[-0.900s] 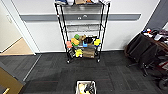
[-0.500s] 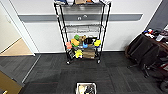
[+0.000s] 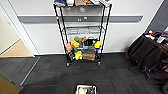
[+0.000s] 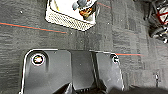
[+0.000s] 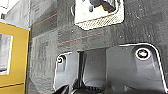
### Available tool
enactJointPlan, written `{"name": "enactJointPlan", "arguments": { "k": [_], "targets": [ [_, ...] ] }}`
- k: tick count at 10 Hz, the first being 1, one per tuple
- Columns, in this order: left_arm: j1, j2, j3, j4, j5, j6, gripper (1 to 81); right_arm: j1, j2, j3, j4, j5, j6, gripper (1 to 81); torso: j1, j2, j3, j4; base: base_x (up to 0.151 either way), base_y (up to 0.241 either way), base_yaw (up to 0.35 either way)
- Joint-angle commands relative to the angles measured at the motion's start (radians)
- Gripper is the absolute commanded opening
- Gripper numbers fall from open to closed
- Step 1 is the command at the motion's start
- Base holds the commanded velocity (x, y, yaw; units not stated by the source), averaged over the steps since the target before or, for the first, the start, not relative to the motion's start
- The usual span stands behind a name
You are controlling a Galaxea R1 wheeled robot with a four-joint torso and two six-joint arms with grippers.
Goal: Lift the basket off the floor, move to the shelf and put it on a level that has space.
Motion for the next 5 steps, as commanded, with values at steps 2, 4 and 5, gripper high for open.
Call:
{"name": "enactJointPlan", "arguments": {
  "k": [2,4,5],
  "targets": [
    [-0.048,-0.029,0.021,0.003,0.039,-0.002,81.1,0.045,-0.026,0.014,0.003,-0.041,0.002,81.1,0.000,0.000,0.000,0.000,0.095,0.000,0.000],
    [-0.048,-0.027,0.021,0.003,0.039,-0.002,81.1,0.043,-0.026,0.014,0.001,-0.041,0.001,81.1,0.000,0.000,0.000,0.000,0.095,0.000,0.000],
    [-0.049,-0.027,0.020,0.003,0.039,-0.002,81.1,0.042,-0.026,0.011,0.001,-0.041,0.001,81.1,0.000,0.000,0.000,0.000,0.096,0.000,0.000]
  ]
}}
